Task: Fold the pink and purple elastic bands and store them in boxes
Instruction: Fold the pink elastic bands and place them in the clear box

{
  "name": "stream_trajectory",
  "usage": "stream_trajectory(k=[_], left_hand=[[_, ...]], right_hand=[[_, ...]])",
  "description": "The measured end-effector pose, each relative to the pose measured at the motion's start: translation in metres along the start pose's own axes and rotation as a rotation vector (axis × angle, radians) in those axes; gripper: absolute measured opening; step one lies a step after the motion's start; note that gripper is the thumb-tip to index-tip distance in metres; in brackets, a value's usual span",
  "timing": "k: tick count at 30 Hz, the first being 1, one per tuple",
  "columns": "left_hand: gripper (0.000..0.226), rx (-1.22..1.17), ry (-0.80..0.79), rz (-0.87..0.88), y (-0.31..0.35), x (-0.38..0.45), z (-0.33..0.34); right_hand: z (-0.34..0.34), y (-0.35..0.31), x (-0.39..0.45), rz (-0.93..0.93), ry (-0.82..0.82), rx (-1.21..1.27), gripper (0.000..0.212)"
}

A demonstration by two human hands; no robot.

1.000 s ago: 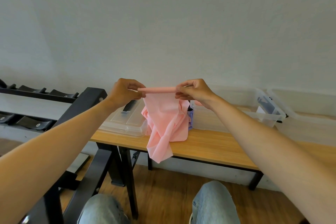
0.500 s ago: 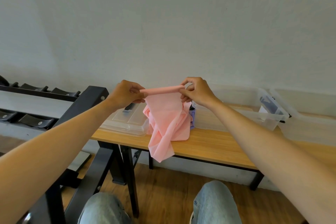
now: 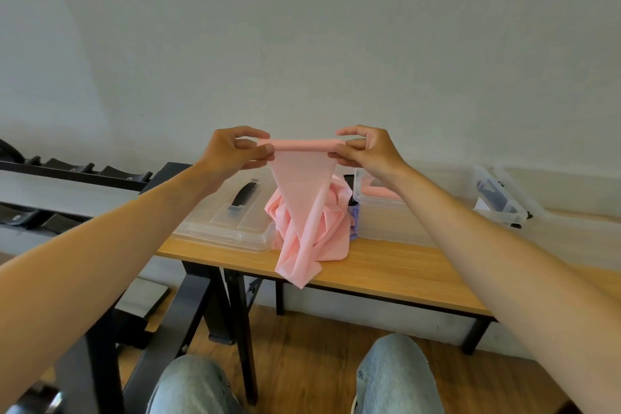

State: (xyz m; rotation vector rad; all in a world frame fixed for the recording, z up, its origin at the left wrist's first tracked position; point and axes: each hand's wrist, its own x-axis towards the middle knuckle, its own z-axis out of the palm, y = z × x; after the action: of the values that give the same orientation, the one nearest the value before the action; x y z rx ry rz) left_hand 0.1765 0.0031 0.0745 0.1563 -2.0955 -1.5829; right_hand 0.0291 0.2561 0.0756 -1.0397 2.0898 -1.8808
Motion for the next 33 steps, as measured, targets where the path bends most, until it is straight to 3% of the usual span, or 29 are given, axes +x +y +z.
stream_trajectory(k=[3,7,13,20,24,27,31,33], left_hand=[[0.039,0.065,-0.019,0.048,0.024,0.002,-0.006],[0.032,0.141,-0.017,0.172,0.07,0.009,-0.01],[0.024,0.161,0.027,0.353,0.157,0.024,-0.01],[0.026,0.041,0.012,0.289,0.202,0.028,-0.007],[0.024,-0.073,0.042,0.271,0.227,0.032,-0.01],[0.019,-0.021,0.019,0.277,0.247,0.038,-0.018],[0.038,0.051,-0.062,0.283,0.271,0.045,-0.034],[0.036,0.179,-0.076,0.309,0.28,0.049,-0.039]], right_hand=[[-0.01,-0.023,0.005,-0.039,-0.014,-0.091,0.028],[-0.024,-0.07,0.014,-0.12,0.004,-0.177,0.003],[-0.044,-0.166,0.022,-0.219,0.095,-0.236,0.01],[-0.054,-0.216,0.026,-0.099,0.097,0.049,0.021],[-0.055,-0.236,0.03,-0.102,0.058,0.159,0.016],[-0.058,-0.253,0.036,-0.127,0.092,0.131,0.008],[-0.066,-0.276,0.044,-0.159,0.079,0.027,0.014],[-0.071,-0.286,0.048,-0.175,0.063,-0.062,0.016]])
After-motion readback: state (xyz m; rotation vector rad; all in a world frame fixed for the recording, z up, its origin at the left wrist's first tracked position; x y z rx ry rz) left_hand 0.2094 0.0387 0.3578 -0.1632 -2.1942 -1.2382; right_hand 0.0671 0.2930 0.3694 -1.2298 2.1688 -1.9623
